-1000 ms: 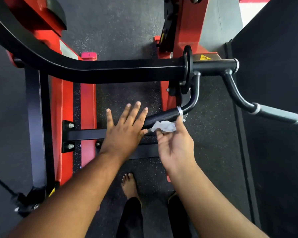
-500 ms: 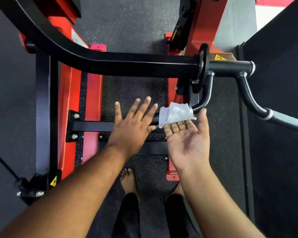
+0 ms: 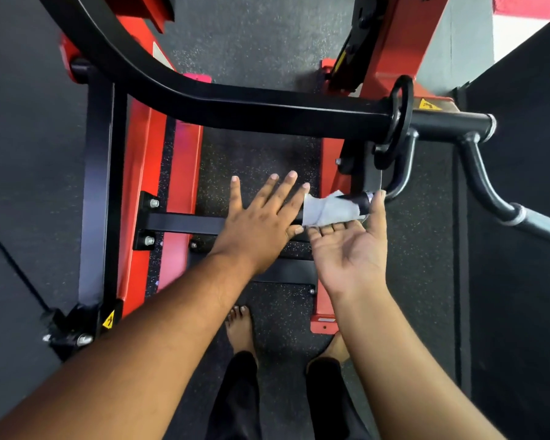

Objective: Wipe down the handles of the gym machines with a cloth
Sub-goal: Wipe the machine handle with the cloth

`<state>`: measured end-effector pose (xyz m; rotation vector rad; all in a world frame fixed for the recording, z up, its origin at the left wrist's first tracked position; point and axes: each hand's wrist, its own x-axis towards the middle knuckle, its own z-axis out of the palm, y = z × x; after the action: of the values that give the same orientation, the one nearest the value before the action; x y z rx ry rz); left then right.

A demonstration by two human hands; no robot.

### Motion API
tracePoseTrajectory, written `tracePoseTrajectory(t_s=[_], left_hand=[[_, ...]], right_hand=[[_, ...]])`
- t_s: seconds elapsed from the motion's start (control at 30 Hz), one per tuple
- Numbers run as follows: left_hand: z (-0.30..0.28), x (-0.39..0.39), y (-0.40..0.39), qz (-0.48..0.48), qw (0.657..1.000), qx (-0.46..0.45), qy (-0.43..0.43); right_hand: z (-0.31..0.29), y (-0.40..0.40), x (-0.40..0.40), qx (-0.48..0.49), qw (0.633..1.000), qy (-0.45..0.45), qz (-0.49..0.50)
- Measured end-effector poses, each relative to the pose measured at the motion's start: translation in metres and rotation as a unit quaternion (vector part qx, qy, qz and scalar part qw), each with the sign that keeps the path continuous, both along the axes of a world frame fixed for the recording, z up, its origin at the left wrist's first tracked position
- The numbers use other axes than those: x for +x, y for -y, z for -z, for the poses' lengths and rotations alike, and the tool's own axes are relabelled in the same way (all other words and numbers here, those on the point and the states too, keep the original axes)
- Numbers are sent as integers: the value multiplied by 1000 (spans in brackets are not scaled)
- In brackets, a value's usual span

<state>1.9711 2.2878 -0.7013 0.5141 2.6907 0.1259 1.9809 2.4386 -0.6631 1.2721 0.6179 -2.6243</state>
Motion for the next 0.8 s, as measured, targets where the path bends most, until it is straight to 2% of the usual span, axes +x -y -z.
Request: tracePoseTrajectory(t_s=[0.13,0.3,0.5,0.63,0.73,0.8], left_hand=[[-2,2,11,11,1000,0,-4],[-2,13,38,-29,999,26,-2],[1,17,38,-34,999,29,-30],[2,21,36,-55,998,27,-31],[0,20,33,-62,998,28,-16],[-2,20,33,-62,998,23,-9]], right_hand=[[11,6,-14,16,1000,2,-9],[-8,17,26,18,999,-22,-19],[12,39,-11,11,1000,-5,3],[7,41,3,15,999,-18,-48],[4,11,7,37,999,-16,9],[2,-2,-3,31,997,-52,53]])
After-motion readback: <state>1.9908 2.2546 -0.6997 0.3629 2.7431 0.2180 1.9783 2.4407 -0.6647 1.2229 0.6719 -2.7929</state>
